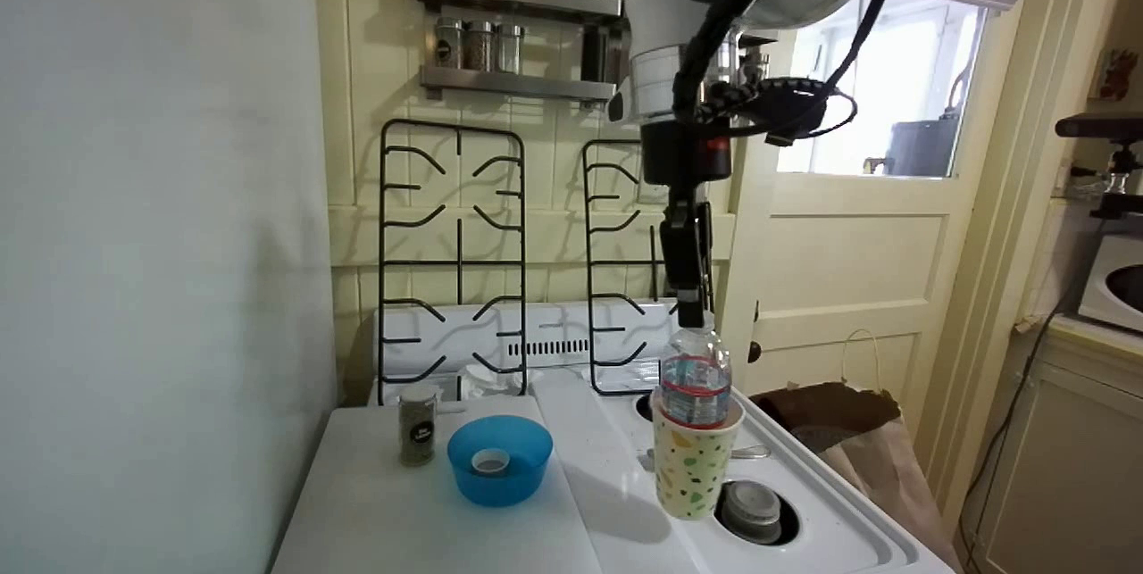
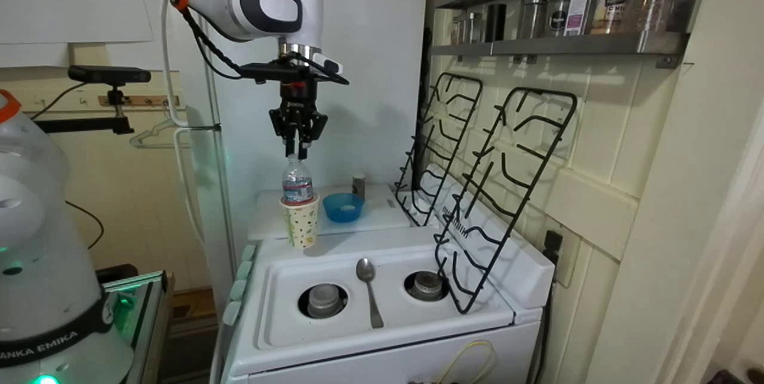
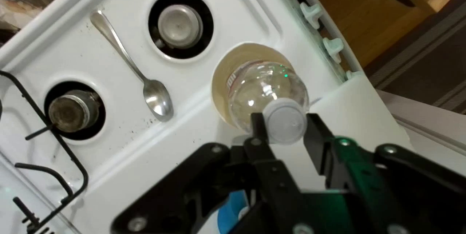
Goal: Remove the water bottle from the paper cup
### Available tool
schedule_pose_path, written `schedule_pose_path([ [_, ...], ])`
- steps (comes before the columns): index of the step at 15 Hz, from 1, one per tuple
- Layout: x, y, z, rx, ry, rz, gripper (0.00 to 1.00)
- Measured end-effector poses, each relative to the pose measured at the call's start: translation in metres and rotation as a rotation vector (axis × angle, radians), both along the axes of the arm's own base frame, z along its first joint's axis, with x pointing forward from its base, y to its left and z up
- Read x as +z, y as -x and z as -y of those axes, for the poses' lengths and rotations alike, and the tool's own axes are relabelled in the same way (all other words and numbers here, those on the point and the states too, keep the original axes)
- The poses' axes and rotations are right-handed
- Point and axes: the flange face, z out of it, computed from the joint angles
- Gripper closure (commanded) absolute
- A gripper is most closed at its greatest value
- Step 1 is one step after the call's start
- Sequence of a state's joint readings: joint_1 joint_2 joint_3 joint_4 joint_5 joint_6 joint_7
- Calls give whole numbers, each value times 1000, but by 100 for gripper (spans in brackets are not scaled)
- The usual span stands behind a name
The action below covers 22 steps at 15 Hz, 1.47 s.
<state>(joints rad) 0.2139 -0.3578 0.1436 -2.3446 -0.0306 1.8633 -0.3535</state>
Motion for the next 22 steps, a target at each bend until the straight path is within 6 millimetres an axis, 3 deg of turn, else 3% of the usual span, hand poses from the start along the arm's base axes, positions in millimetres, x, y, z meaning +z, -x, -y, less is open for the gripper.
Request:
schedule_pose_path([
  [3,-12,1,14,-53,31,-14,92],
  [7,-28,6,16,-32,68,-50,92],
  [12,-52,11,-4,37,125,-98,92],
  [15,-51,10,-22,74,151,-83,92],
  [19,-49,5,-21,58,157,-71,92],
  [22,-49,-4,-32,39,111,-18,92],
])
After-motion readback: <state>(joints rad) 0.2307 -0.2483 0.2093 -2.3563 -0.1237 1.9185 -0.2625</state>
